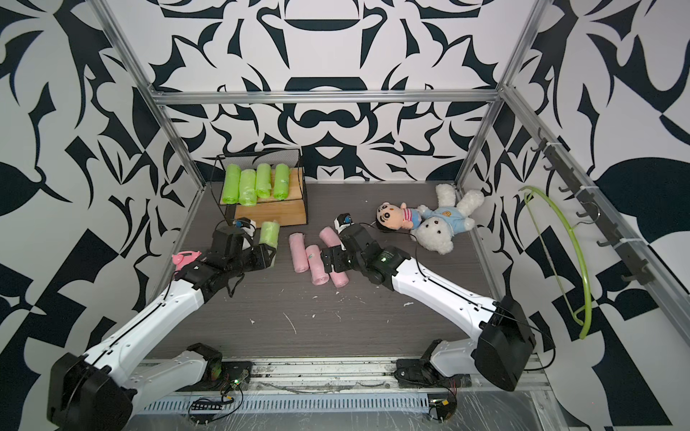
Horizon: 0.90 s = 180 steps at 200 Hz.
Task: Sort the rolls of trash bags by color and place them on the shelf
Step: Pick up the roll of trash bags from the center of the board, then place the roll of trash bags on the shelf.
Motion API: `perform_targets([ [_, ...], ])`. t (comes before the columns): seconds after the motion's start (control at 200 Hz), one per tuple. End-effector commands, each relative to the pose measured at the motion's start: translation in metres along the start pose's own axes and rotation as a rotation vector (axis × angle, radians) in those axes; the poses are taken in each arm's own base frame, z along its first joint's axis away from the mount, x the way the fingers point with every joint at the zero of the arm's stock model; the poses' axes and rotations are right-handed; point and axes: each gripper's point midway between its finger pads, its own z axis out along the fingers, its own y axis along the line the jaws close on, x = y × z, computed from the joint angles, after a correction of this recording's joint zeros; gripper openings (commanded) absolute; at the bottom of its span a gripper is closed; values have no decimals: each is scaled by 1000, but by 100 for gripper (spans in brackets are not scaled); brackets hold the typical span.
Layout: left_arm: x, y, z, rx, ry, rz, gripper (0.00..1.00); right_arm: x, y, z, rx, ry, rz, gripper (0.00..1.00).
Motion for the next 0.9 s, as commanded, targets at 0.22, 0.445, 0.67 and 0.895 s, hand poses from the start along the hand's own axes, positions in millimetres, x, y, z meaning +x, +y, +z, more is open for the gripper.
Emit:
perform_targets([
  [0.22,-113,-51,-10,-4,-139,77,29,-47,-1,-39,-75,-161,-16,98],
  [0.445,-161,-62,41,-53,-147,106,29,-54,-6,-53,-59,-216,-18,98],
  [0.67,-186,-57,92,-113,-121,104,30,-49,-9,-58,-55,-221,-14,98],
  [0.895,-195,-47,116,-158,-119,90,31,-42,-15,-61,-38,-221,-10,98],
])
